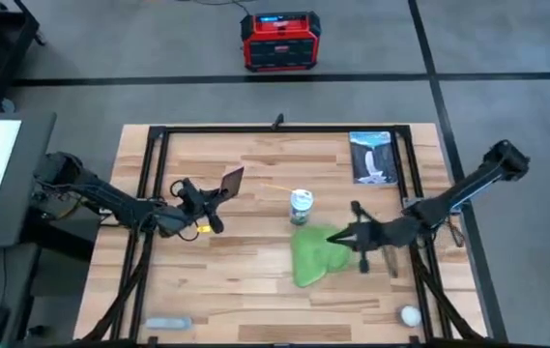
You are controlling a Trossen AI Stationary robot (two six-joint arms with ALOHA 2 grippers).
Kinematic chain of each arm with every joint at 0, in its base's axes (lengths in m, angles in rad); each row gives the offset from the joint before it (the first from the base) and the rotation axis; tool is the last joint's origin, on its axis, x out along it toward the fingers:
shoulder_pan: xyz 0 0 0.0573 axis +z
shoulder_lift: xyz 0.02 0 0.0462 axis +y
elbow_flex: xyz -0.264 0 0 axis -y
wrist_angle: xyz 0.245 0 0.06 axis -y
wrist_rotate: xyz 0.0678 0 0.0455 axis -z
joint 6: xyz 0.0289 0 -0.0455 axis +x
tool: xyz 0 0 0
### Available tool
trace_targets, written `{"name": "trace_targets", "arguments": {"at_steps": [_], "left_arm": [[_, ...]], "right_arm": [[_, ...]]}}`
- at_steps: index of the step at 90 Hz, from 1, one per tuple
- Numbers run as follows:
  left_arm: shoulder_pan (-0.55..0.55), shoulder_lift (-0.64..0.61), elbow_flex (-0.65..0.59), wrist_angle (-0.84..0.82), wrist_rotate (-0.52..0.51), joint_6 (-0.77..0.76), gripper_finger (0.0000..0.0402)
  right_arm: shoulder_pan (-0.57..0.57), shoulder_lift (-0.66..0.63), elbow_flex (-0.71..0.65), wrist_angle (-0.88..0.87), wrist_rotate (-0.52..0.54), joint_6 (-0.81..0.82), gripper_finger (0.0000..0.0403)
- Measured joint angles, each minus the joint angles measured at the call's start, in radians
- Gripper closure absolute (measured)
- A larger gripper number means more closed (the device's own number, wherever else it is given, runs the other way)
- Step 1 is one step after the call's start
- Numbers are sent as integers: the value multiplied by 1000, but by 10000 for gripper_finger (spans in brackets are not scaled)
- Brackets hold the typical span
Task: Apply microfiber cloth
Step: Spray the front of the pink phone using the white spray bottle
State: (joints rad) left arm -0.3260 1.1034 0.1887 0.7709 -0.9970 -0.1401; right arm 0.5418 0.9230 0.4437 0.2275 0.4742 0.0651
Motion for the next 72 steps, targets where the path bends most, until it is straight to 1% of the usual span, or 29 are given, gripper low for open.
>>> {"name": "trace_targets", "arguments": {"at_steps": [10, 19, 29, 40, 45, 55, 72], "left_arm": [[4, 0, 0, 27, 5, 62, 397], [29, 0, 0, 57, 6, 105, 397], [75, 0, 0, 83, 6, 137, 397], [128, 3, 0, 138, 24, 163, 397], [147, 5, 0, 157, 28, 181, 397], [177, 4, 1, 200, 50, 204, 397], [183, 7, 1, 233, 50, 211, 397]], "right_arm": [[-43, -83, -160, 232, -82, -28, 403], [-114, -95, -252, 369, -154, -27, 403], [-202, -66, -269, 436, -256, -4, 403], [-279, -11, -219, 440, -364, 6, 403], [-313, 15, -172, 406, -401, 13, 403], [-372, 66, -40, 193, -442, 21, 403], [-420, 148, 238, -156, -452, -42, 403]]}}
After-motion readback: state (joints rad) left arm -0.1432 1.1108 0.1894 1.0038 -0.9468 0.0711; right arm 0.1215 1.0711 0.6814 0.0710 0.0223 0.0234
